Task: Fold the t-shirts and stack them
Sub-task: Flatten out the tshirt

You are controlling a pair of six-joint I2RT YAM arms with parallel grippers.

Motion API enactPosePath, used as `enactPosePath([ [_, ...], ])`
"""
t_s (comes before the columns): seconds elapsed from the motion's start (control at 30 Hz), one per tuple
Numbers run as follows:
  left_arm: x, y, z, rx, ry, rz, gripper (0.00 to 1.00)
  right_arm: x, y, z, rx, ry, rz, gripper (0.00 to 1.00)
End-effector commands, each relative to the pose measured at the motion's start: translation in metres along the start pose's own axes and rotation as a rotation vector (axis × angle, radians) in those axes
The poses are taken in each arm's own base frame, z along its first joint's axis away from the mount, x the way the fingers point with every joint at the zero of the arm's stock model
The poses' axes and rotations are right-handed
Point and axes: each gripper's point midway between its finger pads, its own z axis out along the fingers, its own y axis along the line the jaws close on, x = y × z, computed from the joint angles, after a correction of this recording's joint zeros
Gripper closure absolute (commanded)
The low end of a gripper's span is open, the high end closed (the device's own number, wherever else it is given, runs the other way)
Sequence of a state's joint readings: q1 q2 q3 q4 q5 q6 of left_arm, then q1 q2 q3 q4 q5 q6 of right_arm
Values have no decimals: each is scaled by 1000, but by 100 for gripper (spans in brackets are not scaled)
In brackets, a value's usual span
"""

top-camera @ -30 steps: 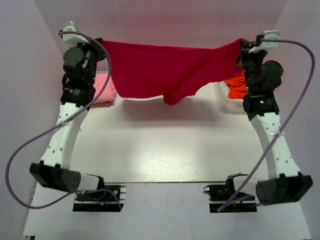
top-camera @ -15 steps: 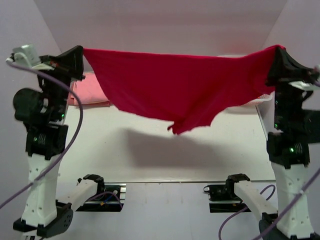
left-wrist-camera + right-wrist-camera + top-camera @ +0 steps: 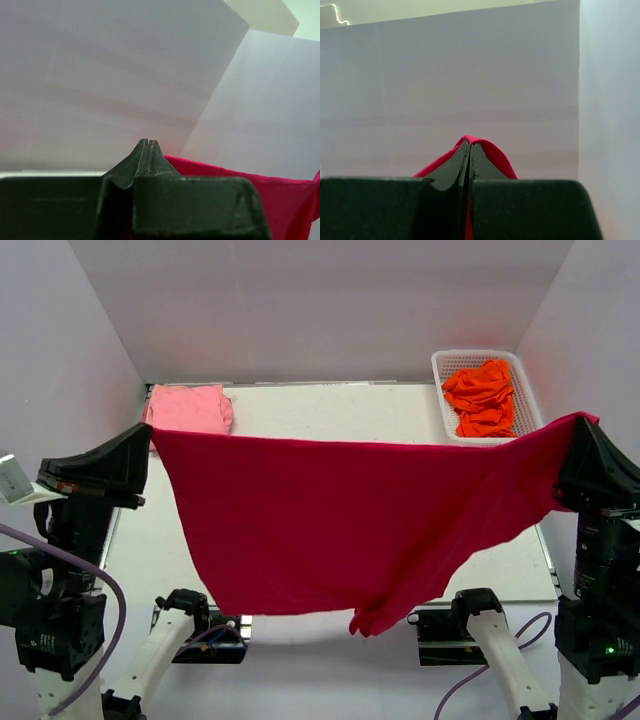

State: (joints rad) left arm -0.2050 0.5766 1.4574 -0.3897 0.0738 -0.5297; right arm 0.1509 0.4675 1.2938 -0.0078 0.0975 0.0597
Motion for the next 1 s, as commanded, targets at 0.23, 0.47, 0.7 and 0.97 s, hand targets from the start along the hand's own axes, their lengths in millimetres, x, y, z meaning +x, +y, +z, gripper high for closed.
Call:
enactPosePath([
  [0.23, 105, 78, 10, -246, 220, -84, 100, 118, -7, 3, 48, 249, 89, 100],
  [0.47, 207, 155, 29, -428, 364, -80, 100, 234, -11, 9, 53, 396, 85, 100],
  [0.7, 272, 225, 62, -606, 391, -17, 100, 347, -14, 39, 23, 564, 30, 100],
  [0.97, 401, 323, 118, -771, 600, 73, 100, 471, -22, 74, 8, 761, -32, 100],
])
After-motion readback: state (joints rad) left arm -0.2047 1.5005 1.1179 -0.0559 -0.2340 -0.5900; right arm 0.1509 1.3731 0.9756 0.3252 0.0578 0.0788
